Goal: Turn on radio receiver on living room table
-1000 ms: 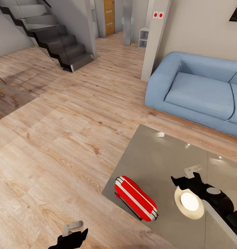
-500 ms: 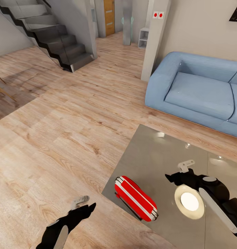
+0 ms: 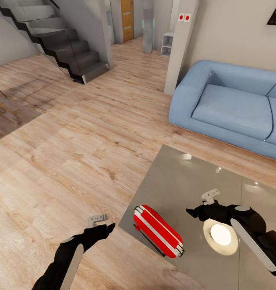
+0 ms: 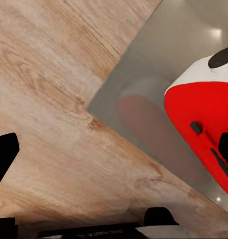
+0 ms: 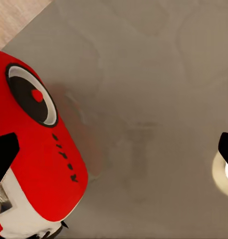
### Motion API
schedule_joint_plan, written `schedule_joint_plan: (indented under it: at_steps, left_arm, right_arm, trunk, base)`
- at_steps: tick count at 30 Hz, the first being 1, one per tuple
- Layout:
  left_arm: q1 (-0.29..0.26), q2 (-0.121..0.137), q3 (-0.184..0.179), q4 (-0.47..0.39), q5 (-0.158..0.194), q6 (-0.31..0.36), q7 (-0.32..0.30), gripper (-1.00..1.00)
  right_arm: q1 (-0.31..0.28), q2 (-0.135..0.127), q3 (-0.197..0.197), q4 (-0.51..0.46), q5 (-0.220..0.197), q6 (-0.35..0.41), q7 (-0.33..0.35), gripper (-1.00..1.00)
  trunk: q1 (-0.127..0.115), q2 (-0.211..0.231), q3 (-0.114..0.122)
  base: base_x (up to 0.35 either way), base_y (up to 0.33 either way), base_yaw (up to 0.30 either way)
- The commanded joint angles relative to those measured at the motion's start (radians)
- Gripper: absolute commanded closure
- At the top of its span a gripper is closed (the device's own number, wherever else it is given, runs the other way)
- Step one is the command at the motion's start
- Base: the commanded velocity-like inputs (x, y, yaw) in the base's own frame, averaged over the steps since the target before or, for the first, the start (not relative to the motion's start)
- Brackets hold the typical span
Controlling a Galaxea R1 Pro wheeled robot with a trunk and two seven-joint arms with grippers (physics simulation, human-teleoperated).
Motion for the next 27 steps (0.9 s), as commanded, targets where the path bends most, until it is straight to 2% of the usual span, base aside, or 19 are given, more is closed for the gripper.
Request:
schedule_joint_plan:
  at_steps: [1,6,9,11,12,16,17,22,27]
  left_arm:
    - [-0.001,-0.001,-0.007,-0.005,-0.014,0.014,-0.001,-1.0]
    - [-0.002,-0.004,-0.062,-0.011,-0.037,0.034,-0.018,-1.0]
    - [-0.002,-0.006,-0.078,-0.01,-0.041,0.034,-0.022,-1.0]
    - [-0.002,-0.007,-0.081,-0.006,-0.044,0.034,-0.022,-1.0]
    - [-0.002,-0.006,-0.081,0.0,-0.046,0.035,-0.022,-1.0]
    - [-0.002,-0.004,-0.081,0.001,-0.043,0.036,-0.023,-1.0]
    - [-0.002,-0.004,-0.081,0.001,-0.042,0.037,-0.023,-1.0]
    - [-0.002,-0.005,-0.081,0.001,-0.041,0.036,-0.022,-1.0]
    - [-0.002,-0.005,-0.081,0.002,-0.043,0.035,-0.022,-1.0]
  right_arm:
    - [0.0,0.0,0.0,0.0,0.0,0.004,0.011,-1.0]
    - [0.0,0.0,0.0,0.001,-0.001,0.011,0.059,-1.0]
    - [0.0,-0.002,0.001,0.0,0.0,0.043,0.19,-1.0]
    - [0.0,0.002,0.003,0.001,0.001,0.058,0.25,-1.0]
    - [0.0,0.012,0.024,0.001,0.003,0.061,0.257,-1.0]
    - [0.0,0.041,0.042,0.001,0.009,0.066,0.261,-1.0]
    - [0.0,0.051,0.062,0.001,0.01,0.077,0.263,-1.0]
    - [0.0,0.054,0.08,0.001,0.011,0.084,0.271,-1.0]
    - [0.0,0.053,0.082,0.001,0.014,0.086,0.348,-1.0]
  trunk:
    - [0.0,0.0,0.0]
    - [0.0,0.0,0.0]
    - [0.0,0.0,0.0]
    - [0.0,0.0,0.0]
    - [0.0,0.0,0.0]
    - [0.0,0.0,0.0]
    - [0.0,0.0,0.0]
    - [0.0,0.0,0.0]
    - [0.0,0.0,0.0]
  base:
    - [0.0,0.0,0.0]
    - [0.0,0.0,0.0]
    - [0.0,0.0,0.0]
    - [0.0,0.0,0.0]
    - [0.0,0.0,0.0]
    - [0.0,0.0,0.0]
    - [0.0,0.0,0.0]
    - [0.0,0.0,0.0]
    - [0.0,0.0,0.0]
